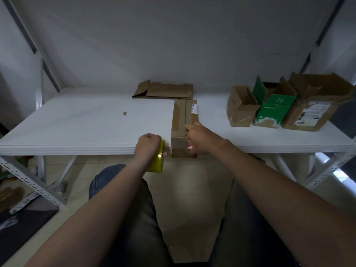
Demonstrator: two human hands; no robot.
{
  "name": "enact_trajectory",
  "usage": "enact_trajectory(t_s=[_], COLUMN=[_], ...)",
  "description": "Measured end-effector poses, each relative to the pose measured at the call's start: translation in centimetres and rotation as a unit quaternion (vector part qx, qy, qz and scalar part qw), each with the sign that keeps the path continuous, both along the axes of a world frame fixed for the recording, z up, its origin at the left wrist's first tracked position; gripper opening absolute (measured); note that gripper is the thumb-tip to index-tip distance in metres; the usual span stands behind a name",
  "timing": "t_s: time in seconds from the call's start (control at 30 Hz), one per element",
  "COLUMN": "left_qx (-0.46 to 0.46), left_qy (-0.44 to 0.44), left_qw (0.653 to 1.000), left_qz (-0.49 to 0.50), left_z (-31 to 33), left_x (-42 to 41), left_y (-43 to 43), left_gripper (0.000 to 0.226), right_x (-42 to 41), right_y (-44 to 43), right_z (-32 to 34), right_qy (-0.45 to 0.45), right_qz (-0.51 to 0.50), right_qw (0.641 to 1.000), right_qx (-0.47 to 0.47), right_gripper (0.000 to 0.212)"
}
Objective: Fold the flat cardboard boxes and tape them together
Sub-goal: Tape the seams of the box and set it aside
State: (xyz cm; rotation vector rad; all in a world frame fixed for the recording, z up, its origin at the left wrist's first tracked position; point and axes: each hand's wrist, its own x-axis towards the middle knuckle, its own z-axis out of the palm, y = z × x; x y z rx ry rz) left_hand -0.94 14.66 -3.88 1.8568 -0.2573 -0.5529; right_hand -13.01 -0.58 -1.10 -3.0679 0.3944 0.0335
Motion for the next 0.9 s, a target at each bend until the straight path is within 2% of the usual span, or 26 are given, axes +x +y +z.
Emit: enact_trajectory(t_s=[0.07,0.1,0.2,0.3,0.4,0.5,0.53,0.57,0.67,0.77,0.83,0.9], left_qx=[-0.034,-0.03,0.053,0.151,0.205,0.238,0.242,0.245,0.252,0.256,0.259,0.261], left_qy=[0.03,0.017,-0.129,-0.25,-0.264,-0.267,-0.268,-0.269,-0.264,-0.26,-0.261,-0.263], left_qw=[0.999,0.999,0.99,0.956,0.939,0.929,0.927,0.926,0.923,0.922,0.921,0.92], left_qz=[0.014,0.019,0.01,-0.026,-0.078,-0.098,-0.101,-0.104,-0.121,-0.128,-0.128,-0.128], left_z=[1.0,1.5,2.9,3.1,2.7,2.4,2.3,2.3,2.2,2.3,2.2,2.1], left_x=[1.3,1.7,1.9,2.1,2.9,3.4,3.6,3.8,4.5,4.9,5.1,5.1], left_y=[0.2,-0.1,-1.5,-3.4,-5.4,-6.6,-6.9,-7.1,-7.4,-7.6,-7.7,-7.8], left_gripper=[0.029,0.033,0.046,0.051,0.048,0.042,0.041,0.041,0.042,0.044,0.044,0.044], right_x=[-0.2,-0.3,-0.5,-0.7,-1.2,-1.6,-1.8,-1.9,-1.7,-0.6,0.2,0.6], right_y=[-0.3,-0.5,-1.2,-2.0,-3.4,-5.9,-6.8,-7.7,-9.8,-10.3,-9.7,-8.4], right_z=[-0.1,0.0,0.2,0.2,0.1,-1.0,-1.6,-2.4,-5.0,-5.8,-4.8,-3.3], right_qy=[-0.025,-0.034,-0.068,-0.121,-0.24,-0.352,-0.354,-0.335,-0.215,-0.118,-0.127,-0.207], right_qz=[-0.008,-0.013,-0.037,-0.061,-0.134,-0.242,-0.269,-0.285,-0.292,-0.297,-0.281,-0.237], right_qw=[0.999,0.998,0.988,0.968,0.908,0.847,0.847,0.861,0.92,0.943,0.948,0.944], right_qx=[0.034,0.057,0.134,0.213,0.317,0.316,0.291,0.254,0.151,0.09,0.081,0.102], right_gripper=[0.021,0.02,0.017,0.015,0.011,0.015,0.017,0.02,0.023,0.023,0.025,0.028])
